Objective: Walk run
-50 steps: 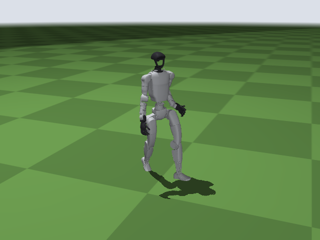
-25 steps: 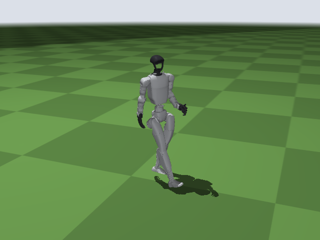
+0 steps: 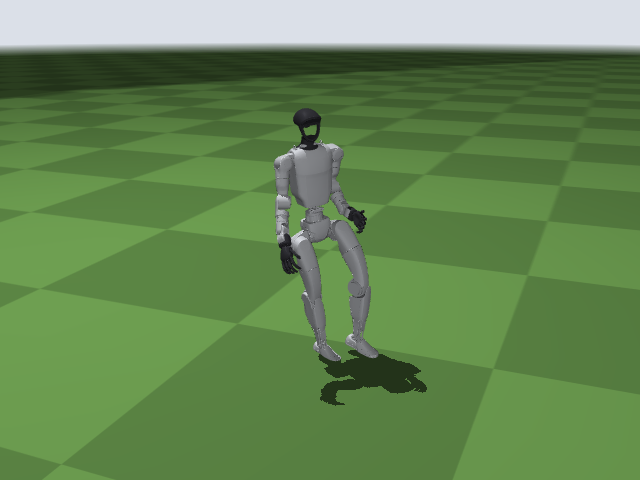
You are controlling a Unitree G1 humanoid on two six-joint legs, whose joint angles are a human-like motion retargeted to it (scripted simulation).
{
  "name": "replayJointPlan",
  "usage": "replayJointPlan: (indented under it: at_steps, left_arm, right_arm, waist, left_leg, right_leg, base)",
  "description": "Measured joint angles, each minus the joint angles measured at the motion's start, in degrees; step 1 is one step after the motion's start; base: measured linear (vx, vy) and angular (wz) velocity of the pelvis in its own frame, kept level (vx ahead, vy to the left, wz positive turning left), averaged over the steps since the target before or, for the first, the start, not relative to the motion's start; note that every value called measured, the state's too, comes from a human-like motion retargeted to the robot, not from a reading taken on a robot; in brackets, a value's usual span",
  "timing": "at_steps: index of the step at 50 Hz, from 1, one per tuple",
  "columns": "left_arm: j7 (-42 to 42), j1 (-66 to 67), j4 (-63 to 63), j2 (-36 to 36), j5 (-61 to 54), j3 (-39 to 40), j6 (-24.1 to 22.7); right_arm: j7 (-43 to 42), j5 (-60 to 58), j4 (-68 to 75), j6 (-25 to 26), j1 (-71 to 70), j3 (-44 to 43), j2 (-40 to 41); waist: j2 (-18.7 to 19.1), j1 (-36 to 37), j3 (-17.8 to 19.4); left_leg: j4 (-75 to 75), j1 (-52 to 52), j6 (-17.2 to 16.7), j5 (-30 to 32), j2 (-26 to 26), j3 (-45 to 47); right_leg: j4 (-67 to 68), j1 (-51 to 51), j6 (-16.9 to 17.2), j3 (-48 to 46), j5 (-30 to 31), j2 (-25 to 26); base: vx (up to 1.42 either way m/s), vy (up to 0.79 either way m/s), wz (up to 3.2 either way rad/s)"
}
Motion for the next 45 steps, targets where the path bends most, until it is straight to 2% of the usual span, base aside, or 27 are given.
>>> replayJointPlan:
  at_steps: [3,5,7,8,10,12,13,15,18,20,22,23,25,27,30,32,35,37,40,43,45]
  left_arm:
    - [0.48,0.85,0.15,-0.79,0.19,0.19,-0.21]
    - [1.24,1.72,0.22,-1.13,-0.08,-0.2,-0.4]
    - [1.07,2.17,0.58,-1.17,-0.34,-0.33,-0.4]
    - [0.73,2.46,0.69,-1.15,-0.3,-0.36,-0.31]
    - [-0.4,2.39,1.09,-0.89,0.15,-0.01,-0.01]
    - [-1.39,2.33,1.21,-0.65,1.55,0.56,0.07]
    - [-1.74,2.49,1.23,-0.55,2.44,0.85,-0.03]
    - [-2.16,3.03,1.58,-0.52,3.93,1.29,-0.26]
    - [-1.17,2.58,3.1,0.06,3.61,1.39,0.03]
    - [-0.47,1.59,4.05,1.56,2.29,0.52,0.42]
    - [-0.15,0.43,4.34,2.97,1.57,-0.18,0.2]
    - [-0.12,-0.26,4.49,3.59,1.43,-0.12,0.13]
    - [-0.12,-1.6,4.82,4.51,1.36,-0.04,0.24]
    - [0.16,-2.62,4.55,5.49,1.57,-0.86,0.07]
    - [0.88,-3.43,3.15,7.11,2.21,-2.21,-1.02]
    - [0.62,-3.66,2.21,7.83,2.53,-2.32,-1.61]
    - [-0.3,-4.38,1.22,8.78,2.3,-1.93,-1.87]
    - [-0.61,-4.74,0.77,9.19,1.9,-1.66,-1.75]
    - [-0.22,-5.33,0.27,9.16,1.41,-1.38,-1.56]
    - [0.09,-5.04,0.4,8.06,1.27,-1.91,-1.68]
    - [-0.3,-4.75,1.21,6.84,1.15,-2.31,-1.61]
  right_arm:
    - [-1.72,-1.54,-1.65,-0.68,-2.35,0.07,-0.35]
    - [-2.85,-1.13,-1.42,-0.55,-3.2,0.47,-0.1]
    - [-2.9,-0.33,-0.1,-0.31,-3.4,0.41,0.51]
    - [-2.52,-0.12,0.71,-0.28,-3.05,0.25,0.89]
    - [-1.47,-0.23,3.16,-0.19,-2.14,-0.52,1.54]
    - [-0.84,-1.61,6.5,0.4,-0.24,-1.61,2.18]
    - [-0.71,-2.67,8.42,0.92,1.09,-2.21,2.47]
    - [-1.0,-5.34,12.81,2.79,4.46,-3.79,2.99]
    - [-3.03,-7.37,20.95,8.74,9.22,-5.02,4.02]
    - [-3.64,-6.95,27.21,12.09,11.55,-5.62,3.97]
    - [-0.54,-6.84,28.87,14.65,14.59,-6.25,4.2]
    - [1.95,-7.18,28.87,16.05,16.09,-6.74,4.58]
    - [7.22,-8.65,28.87,18.15,18.64,-8.69,5.08]
    - [11.12,-8.74,28.87,17.5,20.66,-10.38,5.21]
    - [12.72,-6.3,28.87,13.33,23.16,-11.12,5.19]
    - [10.88,-4.82,28.14,12.09,24.67,-11.35,5.57]
    - [6.46,-2.69,27.23,11.08,25.86,-11.91,6.59]
    - [3.93,-1.52,27.51,10.51,25.79,-12.08,7.4]
    - [3.02,-0.31,28.45,9.65,24.67,-11.95,8.28]
    - [5.08,-0.55,28.78,8.89,23.86,-11.74,8.76]
    - [6.27,-1.55,28.55,8.9,23.25,-12.23,8.79]
  waist:
    - [0.46,1.34,-0.21]
    - [0.07,2.4,-0.37]
    - [-0.14,3.39,-0.55]
    - [-0.39,3.57,-0.66]
    - [-0.43,4.22,-1.04]
    - [-0.73,5.4,-2.1]
    - [-0.81,6.27,-2.64]
    - [-1.54,8.63,-3.53]
    - [-2.86,7.19,-3.93]
    - [-1.51,5.1,-3.65]
    - [-0.72,3.23,-2.98]
    - [0.14,3.8,-2.97]
    - [2.21,4.46,-2.87]
    - [4.04,2.0,-2.51]
    - [5.7,-2.96,-2.16]
    - [5.65,-4.6,-2.04]
    - [3.95,-6.71,-1.36]
    - [2.96,-7.32,-0.88]
    - [3.48,-7.36,-0.77]
    - [5.01,-7.5,-1.45]
    - [5.53,-9.13,-2.25]
  left_leg:
    - [-13.74,-1.81,4.16,-0.8,-0.32,-0.04]
    - [-21.02,-3.05,5.5,-2.41,-1.56,-0.22]
    - [-26.14,-3.84,2.16,-4.72,-2.66,-1.63]
    - [-27.41,-3.76,1.79,-5.41,-2.62,-0.54]
    - [-27.74,-3.09,1.38,-6.24,-2.78,0.07]
    - [-25.29,-1.86,3.29,-4.86,-2.19,2.43]
    - [-24.8,-0.9,3.0,-3.21,-1.5,4.78]
    - [-24.74,0.38,3.75,1.45,-3.18,-1.19]
    - [-20.52,0.92,5.45,-1.9,-5.19,-5.74]
    - [-19.2,3.33,5.86,-4.52,-3.07,-3.85]
    - [-20.45,7.99,5.76,-7.08,-2.91,-2.37]
    - [-20.89,9.2,5.15,-8.1,-2.12,-3.29]
    - [-21.64,11.46,4.07,-9.43,0.28,-2.45]
    - [-23.29,14.34,3.42,-10.09,1.3,-0.77]
    - [-25.23,17.75,2.46,-11.62,0.83,-1.72]
    - [-26.08,20.32,1.9,-13.0,-0.06,-0.54]
    - [-27.08,24.62,1.0,-14.95,-3.01,0.44]
    - [-27.71,27.86,-0.26,-15.95,-4.34,1.49]
    - [-28.47,31.8,-3.13,-16.42,-3.94,3.88]
    - [-27.19,34.52,-6.67,-14.86,-2.71,4.44]
    - [-24.89,35.54,-9.37,-11.26,-2.49,2.52]
  right_leg:
    - [0.11,2.83,-0.75,2.2,-1.94,1.62]
    - [0.38,4.59,-1.17,3.36,-2.96,1.82]
    - [0.94,6.19,-1.79,4.14,-3.66,2.23]
    - [1.28,7.02,-2.12,4.27,-3.85,2.21]
    - [2.26,8.32,-2.39,3.78,-3.78,2.48]
    - [3.35,9.33,-1.46,3.15,-1.69,2.15]
    - [4.14,9.99,-0.6,3.21,0.06,2.11]
    - [6.83,11.1,2.09,2.84,5.79,0.93]
    - [15.36,10.0,10.33,4.17,21.16,0.42]
    - [25.59,6.23,15.59,6.22,29.13,4.78]
    - [37.66,1.1,18.65,4.52,30.84,6.56]
    - [39.59,-0.84,18.43,4.25,30.84,6.97]
    - [42.61,-5.6,14.22,2.37,26.04,6.9]
    - [43.4,-10.55,12.34,-0.02,21.48,6.13]
    - [39.88,-17.55,12.03,-1.45,14.03,3.99]
    - [32.25,-20.37,12.65,-1.3,11.09,1.13]
    - [17.88,-22.78,13.83,-0.52,10.82,-3.76]
    - [8.69,-23.68,14.9,-4.79,9.25,-8.19]
    - [-3.9,-24.95,14.57,-4.64,7.96,-7.63]
    - [-5.69,-23.58,10.19,-8.43,9.23,-6.91]
    - [-1.9,-23.16,10.1,-17.92,12.31,-9.15]
  base:
    - [0.75,-0.16,-0.83]
    - [0.85,-0.16,-0.84]
    - [0.73,-0.13,-0.75]
    - [0.89,-0.12,-0.56]
    - [0.85,-0.11,-0.52]
    - [0.93,-0.11,-0.71]
    - [1.13,-0.1,-0.98]
    - [1.05,-0.07,-1.04]
    - [1.0,-0.1,-0.19]
    - [0.85,-0.2,0.42]
    - [0.84,-0.26,0.01]
    - [0.86,-0.23,-0.92]
    - [0.64,-0.11,-1.03]
    - [0.71,-0.1,0.17]
    - [0.71,-0.14,0.54]
    - [0.6,-0.15,-0.07]
    - [0.68,-0.25,-0.22]
    - [0.69,-0.28,-0.34]
    - [0.77,-0.3,-0.51]
    - [0.84,-0.34,-0.16]
    - [0.86,-0.36,0.72]
